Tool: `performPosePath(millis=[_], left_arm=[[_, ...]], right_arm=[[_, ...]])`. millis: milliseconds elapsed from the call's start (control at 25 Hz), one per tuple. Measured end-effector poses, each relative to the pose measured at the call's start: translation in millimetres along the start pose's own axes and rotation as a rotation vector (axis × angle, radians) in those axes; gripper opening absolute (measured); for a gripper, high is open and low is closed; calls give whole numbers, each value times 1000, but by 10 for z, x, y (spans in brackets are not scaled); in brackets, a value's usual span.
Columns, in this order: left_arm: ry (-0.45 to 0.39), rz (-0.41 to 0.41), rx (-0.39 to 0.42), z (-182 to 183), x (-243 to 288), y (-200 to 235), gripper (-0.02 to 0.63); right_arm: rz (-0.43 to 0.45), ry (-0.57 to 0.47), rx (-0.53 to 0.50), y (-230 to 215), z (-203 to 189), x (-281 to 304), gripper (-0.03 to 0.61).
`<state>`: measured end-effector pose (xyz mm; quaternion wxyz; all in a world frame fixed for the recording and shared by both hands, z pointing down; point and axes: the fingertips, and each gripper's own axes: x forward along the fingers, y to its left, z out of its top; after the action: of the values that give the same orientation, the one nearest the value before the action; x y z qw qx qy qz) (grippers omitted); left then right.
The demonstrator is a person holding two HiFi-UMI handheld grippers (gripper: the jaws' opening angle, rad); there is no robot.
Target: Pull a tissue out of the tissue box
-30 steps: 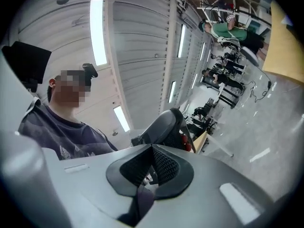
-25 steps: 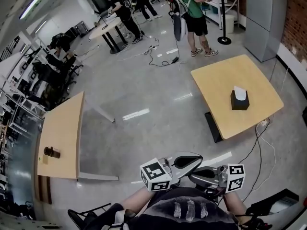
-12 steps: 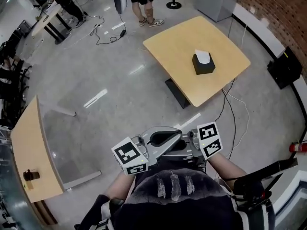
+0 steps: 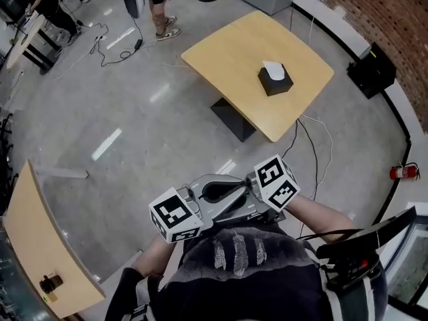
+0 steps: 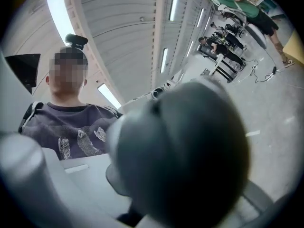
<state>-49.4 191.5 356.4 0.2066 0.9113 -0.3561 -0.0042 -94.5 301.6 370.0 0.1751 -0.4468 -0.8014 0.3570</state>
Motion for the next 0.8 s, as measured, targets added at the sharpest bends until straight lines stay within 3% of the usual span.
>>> performPosePath(millis=[80,160,200,240,280,320,680,800], left_arm=[[1,-29,-16,-25,-123,41,2],[-18,-47,-52,-48,-267,105,1],[-25,-52,-66,-57,-348,143,0],[-30,-56,-71,-64,-428,180,0],[-35,-60,-71,-71,-499,213,0],[-40,-65,-69,-77,-554,238,0],[-65,-34,-132,-96,-479,368,-1],[-41,2,-118,-82,-459,416,-2]], right_arm=[[32,26,41,-30,23,112,0],[97,39,102,-30,64,228,108],[107,46,119,-66,90,297,114],[91,55,125,-137,111,369,98],[63,64,127,-220,124,433,23],[40,71,129,-286,130,481,0],[76,98,220,-342,117,379,-2],[111,91,197,-338,160,345,-2]])
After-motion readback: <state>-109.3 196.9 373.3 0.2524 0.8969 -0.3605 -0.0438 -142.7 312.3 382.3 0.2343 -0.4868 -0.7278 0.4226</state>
